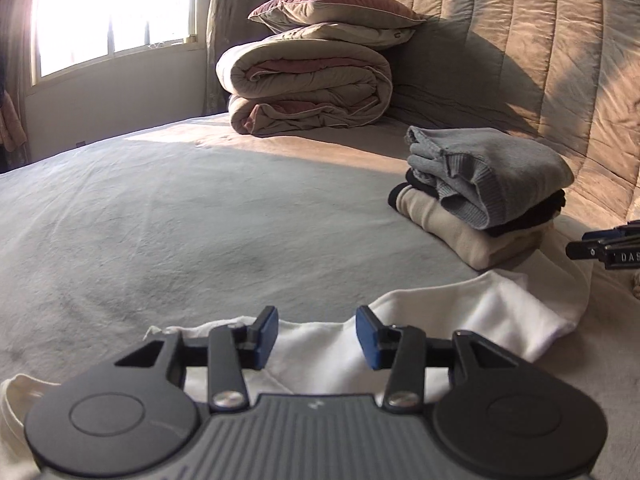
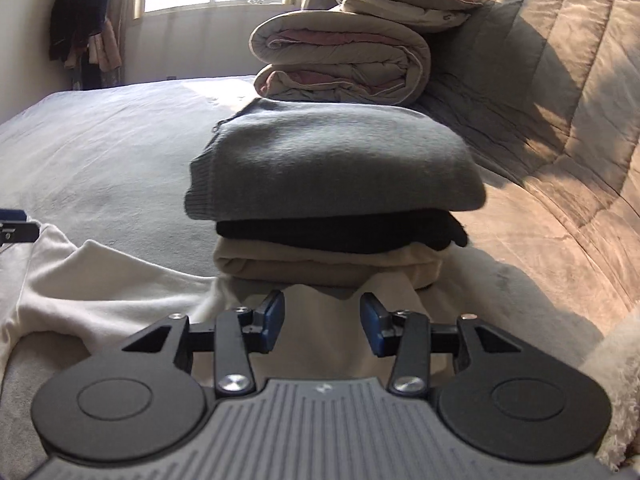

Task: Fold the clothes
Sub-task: 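Grasp the hem with the right gripper and pull it toward the folded clothes, then open the right gripper off the hem and bring both grippers over the sweatshirt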

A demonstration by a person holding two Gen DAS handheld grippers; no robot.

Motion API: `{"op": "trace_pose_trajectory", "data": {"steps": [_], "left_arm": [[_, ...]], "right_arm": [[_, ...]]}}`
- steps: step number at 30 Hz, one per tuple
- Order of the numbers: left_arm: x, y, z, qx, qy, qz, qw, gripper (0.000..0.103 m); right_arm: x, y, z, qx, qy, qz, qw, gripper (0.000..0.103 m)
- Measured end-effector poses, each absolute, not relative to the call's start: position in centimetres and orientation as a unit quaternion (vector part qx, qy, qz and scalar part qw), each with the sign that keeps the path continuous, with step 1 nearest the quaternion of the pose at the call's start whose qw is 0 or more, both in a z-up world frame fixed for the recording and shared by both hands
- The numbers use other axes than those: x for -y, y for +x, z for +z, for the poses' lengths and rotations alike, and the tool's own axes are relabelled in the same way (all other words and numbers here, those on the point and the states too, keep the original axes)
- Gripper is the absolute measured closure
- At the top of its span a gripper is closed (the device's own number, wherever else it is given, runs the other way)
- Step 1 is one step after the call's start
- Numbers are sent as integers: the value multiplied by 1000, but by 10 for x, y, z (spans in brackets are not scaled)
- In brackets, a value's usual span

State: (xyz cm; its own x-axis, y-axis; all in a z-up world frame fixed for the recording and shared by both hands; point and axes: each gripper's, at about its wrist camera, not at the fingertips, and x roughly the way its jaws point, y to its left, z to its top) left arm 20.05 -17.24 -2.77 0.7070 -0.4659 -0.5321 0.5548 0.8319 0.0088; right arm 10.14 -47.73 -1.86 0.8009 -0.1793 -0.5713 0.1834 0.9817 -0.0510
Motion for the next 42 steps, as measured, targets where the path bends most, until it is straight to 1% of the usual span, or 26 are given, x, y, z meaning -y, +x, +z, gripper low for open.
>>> {"op": "trace_pose_trajectory", "data": {"steps": [2,6,7,13,14,15,16,21,24,28,29,30,31,32,33,34,35,39,42], "left_arm": [[180,197,-32,-264,91,-293,914,60],[189,196,-44,-287,83,-321,899,67],[191,196,-47,-292,81,-324,896,68],[200,199,-60,-313,76,-320,891,68],[201,200,-61,-315,76,-317,891,68],[202,201,-61,-315,74,-315,892,68],[203,202,-60,-316,71,-312,893,68],[204,203,-58,-313,67,-309,896,68],[207,203,-62,-313,78,-307,896,67],[205,204,-59,-317,73,-304,895,67],[201,204,-56,-316,64,-304,896,67],[196,205,-53,-316,55,-304,897,67],[192,205,-50,-316,46,-304,898,67],[187,205,-47,-315,39,-304,898,67],[183,205,-45,-313,35,-303,899,67],[179,205,-43,-311,32,-304,900,67],[176,206,-42,-309,31,-305,900,68],[179,213,-47,-318,40,-312,894,81],[190,225,-56,-334,45,-311,889,81]], "right_arm": [[499,98,-20,-302,44,-113,945,56],[533,89,-30,-300,146,-114,936,55],[538,89,-35,-301,169,-109,932,55],[547,91,-54,-272,224,-110,929,55],[546,90,-55,-268,223,-112,931,65],[543,90,-55,-269,217,-112,932,90],[541,88,-52,-267,205,-121,934,94],[533,67,-34,-218,156,-191,944,96],[535,76,-39,-243,126,-213,938,97],[536,85,-55,-277,103,-218,930,94],[536,85,-54,-276,105,-218,930,92],[536,84,-52,-277,106,-218,930,86],[536,83,-49,-278,104,-221,929,83],[535,82,-46,-278,100,-224,929,74],[534,81,-42,-273,97,-224,931,62],[532,78,-38,-266,94,-221,933,60],[531,77,-34,-261,93,-217,936,60],[522,79,-26,-257,90,-188,944,60],[510,85,-27,-261,83,-172,946,60]]}}
